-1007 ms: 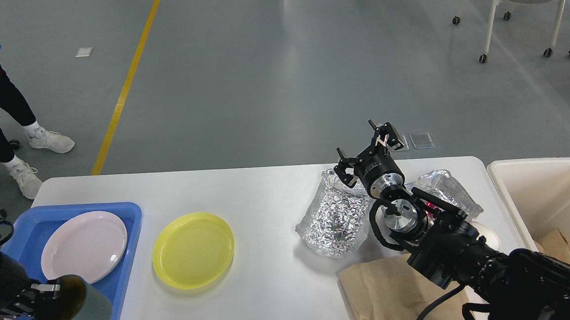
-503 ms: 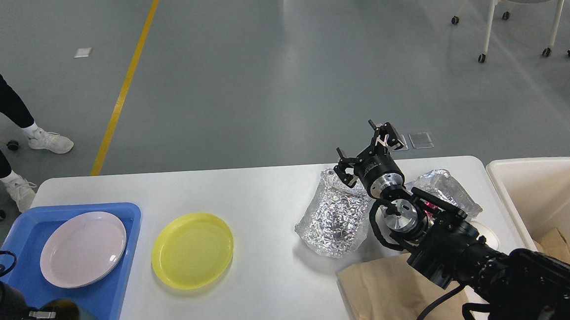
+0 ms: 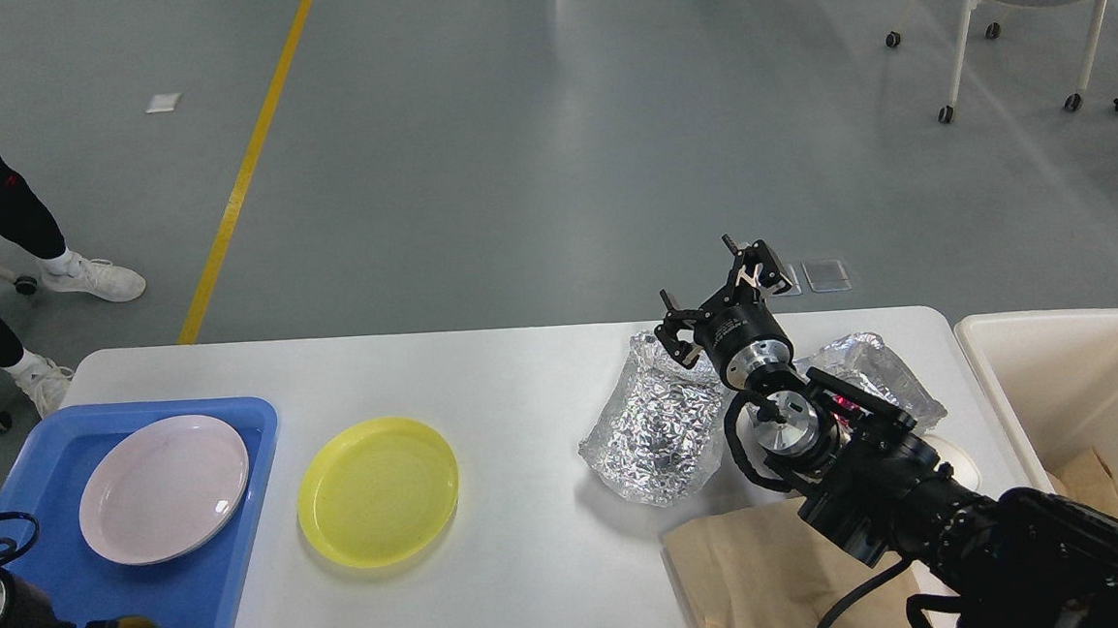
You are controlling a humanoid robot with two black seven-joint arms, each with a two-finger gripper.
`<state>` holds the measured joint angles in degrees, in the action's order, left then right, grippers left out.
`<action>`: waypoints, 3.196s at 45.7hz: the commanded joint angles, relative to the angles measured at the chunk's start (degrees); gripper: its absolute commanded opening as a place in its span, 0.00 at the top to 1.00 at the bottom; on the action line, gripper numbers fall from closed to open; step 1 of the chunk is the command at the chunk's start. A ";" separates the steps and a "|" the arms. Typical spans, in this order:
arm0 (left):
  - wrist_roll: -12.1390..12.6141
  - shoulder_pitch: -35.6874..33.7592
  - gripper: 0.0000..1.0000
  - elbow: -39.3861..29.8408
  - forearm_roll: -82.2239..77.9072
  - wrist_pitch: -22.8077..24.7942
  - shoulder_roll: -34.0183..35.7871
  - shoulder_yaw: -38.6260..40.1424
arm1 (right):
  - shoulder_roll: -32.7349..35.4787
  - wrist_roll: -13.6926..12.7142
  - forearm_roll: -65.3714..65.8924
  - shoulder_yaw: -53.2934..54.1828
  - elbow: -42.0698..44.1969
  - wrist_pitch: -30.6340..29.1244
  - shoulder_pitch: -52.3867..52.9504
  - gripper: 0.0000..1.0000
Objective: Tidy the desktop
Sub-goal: 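Lift the green cup and set it in the blue tray, then move the left gripper to the rim of the yellow plate, then drag the yellow plate with the left gripper onto the pink plate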
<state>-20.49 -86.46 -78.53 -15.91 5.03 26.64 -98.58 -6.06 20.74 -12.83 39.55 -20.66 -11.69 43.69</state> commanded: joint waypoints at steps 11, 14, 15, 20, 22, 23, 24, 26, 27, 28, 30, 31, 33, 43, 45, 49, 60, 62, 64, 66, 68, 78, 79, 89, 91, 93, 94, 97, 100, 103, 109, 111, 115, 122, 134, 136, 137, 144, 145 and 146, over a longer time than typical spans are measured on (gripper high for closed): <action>-0.42 -1.69 0.04 0.31 0.00 2.26 1.48 -1.35 | 0.00 0.00 0.00 0.00 0.01 0.00 0.00 0.00; -0.69 -4.75 0.04 0.31 -0.18 5.24 2.62 -2.67 | 0.00 0.00 0.00 0.00 0.10 0.00 0.00 0.00; -0.86 -6.16 0.04 0.31 -0.18 6.82 2.97 -3.20 | 0.00 0.00 0.00 0.00 0.10 0.00 0.00 0.00; -1.48 -15.12 0.04 0.39 -0.18 16.92 4.38 -4.69 | 0.00 0.00 0.00 0.00 0.10 0.00 0.00 0.00; -1.83 -18.81 0.04 0.66 0.00 20.53 4.82 -4.70 | 0.00 0.00 0.00 0.00 0.10 0.00 0.00 0.00; -2.00 -20.74 0.04 0.83 0.00 22.11 5.08 -4.70 | 0.00 0.00 0.00 0.00 0.10 0.00 0.00 0.00; -2.18 -22.59 0.04 1.01 0.00 23.52 5.17 -4.70 | 0.00 0.00 0.00 0.00 0.10 0.00 0.00 0.00; -2.71 -26.46 0.04 1.27 0.00 26.25 5.17 -4.70 | 0.00 0.00 0.00 0.00 0.10 0.00 0.00 0.00; -2.88 -28.30 0.04 1.27 0.00 27.57 5.17 -4.43 | 0.00 0.00 0.00 0.00 0.10 0.00 0.00 0.00; -2.97 -30.15 0.04 1.36 0.00 28.71 5.17 -4.17 | 0.00 0.00 0.00 0.00 0.10 0.00 0.00 0.00; -3.06 -33.67 0.04 1.45 0.08 30.73 5.00 -3.64 | 0.00 0.00 0.00 0.00 0.10 0.00 0.00 0.00; -2.97 -35.42 0.04 1.45 0.08 31.53 4.82 -3.21 | 0.00 0.00 0.00 -0.09 0.10 0.00 0.00 0.00; -2.89 -38.42 0.04 1.36 0.17 32.93 4.73 -1.89 | 0.00 0.00 0.00 0.00 0.10 0.00 0.00 0.00; -2.09 -37.74 0.04 1.45 0.35 33.12 4.03 8.30 | 0.00 0.00 0.00 0.00 0.10 0.00 0.00 0.00; -2.01 -33.97 0.04 1.45 0.79 31.89 3.33 10.32 | 0.00 0.00 0.00 0.00 0.10 0.00 0.00 0.00; -1.92 -26.14 0.05 1.54 3.50 26.63 0.96 13.41 | 0.00 0.00 0.00 0.00 0.01 0.00 0.00 0.00; 1.50 -11.63 0.06 1.36 12.74 12.20 -7.75 13.76 | 0.00 0.00 0.00 0.00 0.10 0.00 0.00 0.00; 3.35 -10.40 0.07 1.19 14.05 11.85 -7.92 13.94 | 0.00 0.00 0.00 0.00 0.10 0.00 0.00 0.00; 5.02 -9.17 0.07 1.01 15.63 11.67 -8.01 14.02 | 0.00 0.00 0.00 0.00 0.10 0.00 0.00 0.00; 5.99 -7.59 0.08 1.01 17.48 11.32 -8.10 14.11 | 0.00 0.00 0.00 0.00 0.01 0.00 0.00 0.00; 6.43 -6.01 0.09 1.01 19.15 10.27 -8.10 14.03 | 0.00 0.00 0.00 0.00 0.01 0.00 0.00 0.00; 6.70 1.29 0.09 1.10 25.04 -3.17 -9.86 15.34 | 0.00 0.00 0.00 0.00 0.01 0.00 0.00 0.00; 6.70 1.73 0.09 1.10 25.74 -4.31 -9.86 15.87 | 0.00 0.00 0.00 0.00 0.10 0.00 0.00 0.00; 6.70 2.79 0.09 1.27 29.88 -7.58 -9.86 19.21 | 0.00 0.00 0.00 0.00 0.01 0.00 0.00 0.00; 6.70 3.14 0.09 1.36 29.88 -7.49 -10.03 19.65 | 0.00 0.00 0.00 0.00 0.01 0.00 0.00 0.00; 6.70 3.67 0.09 1.36 29.88 -7.49 -10.12 19.91 | 0.00 0.00 0.00 0.00 0.01 0.00 0.00 0.00; 6.70 4.11 0.09 1.36 29.97 -7.49 -10.12 20.09 | 0.00 0.00 0.00 0.00 0.01 0.00 0.00 0.00; 6.70 5.34 0.09 1.62 29.97 -7.75 -10.21 20.79 | 0.00 0.00 0.00 0.00 0.01 0.00 0.00 0.00; 6.70 6.48 0.10 2.15 30.06 -8.80 -10.21 21.41 | 0.00 0.00 0.00 0.00 0.01 0.00 0.00 0.00; 6.70 7.45 0.13 2.68 30.06 -10.30 -10.21 21.67 | 0.00 0.00 0.00 0.00 0.01 0.00 0.00 0.00; 6.70 8.77 0.19 3.47 30.14 -12.50 -10.21 22.72 | 0.00 0.00 0.00 0.00 0.01 0.00 0.00 0.00; 6.70 8.94 0.22 3.65 30.23 -12.94 -10.21 23.08 | 0.00 0.00 0.00 0.00 0.01 0.00 0.00 0.00; 6.61 9.82 0.24 5.23 32.95 -13.82 -10.21 24.57 | 0.00 0.00 0.00 0.00 0.10 0.00 0.00 0.00; 6.70 11.49 0.26 7.42 34.89 -14.34 -10.30 25.36 | 0.00 0.00 0.00 0.00 0.01 0.00 0.00 0.00; 6.78 13.51 0.37 8.66 34.98 -16.36 -11.62 27.03 | 0.00 0.00 0.00 0.00 0.01 0.00 0.00 0.00; 6.78 13.60 0.40 8.66 34.98 -16.63 -11.70 27.12 | 0.00 -0.09 0.00 0.00 0.01 0.00 0.00 0.00; 6.78 13.60 0.41 8.66 34.98 -16.63 -11.70 27.21 | 0.00 0.00 0.00 0.00 0.01 0.00 0.00 0.00; 6.78 14.04 0.56 8.74 34.98 -17.33 -11.79 28.00 | 0.00 0.00 0.00 0.00 0.01 0.00 0.00 0.00; 6.78 14.04 0.59 8.74 34.98 -17.33 -11.79 28.00 | 0.00 0.00 0.00 0.00 0.10 0.00 0.00 0.00; 6.78 14.04 0.61 8.74 34.98 -17.51 -11.79 28.00 | 0.00 0.00 0.00 0.00 0.01 0.00 0.00 0.00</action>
<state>-13.71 -72.54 -69.80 19.07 -12.04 14.90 -70.77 -6.06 20.74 -12.83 39.55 -20.66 -11.69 43.68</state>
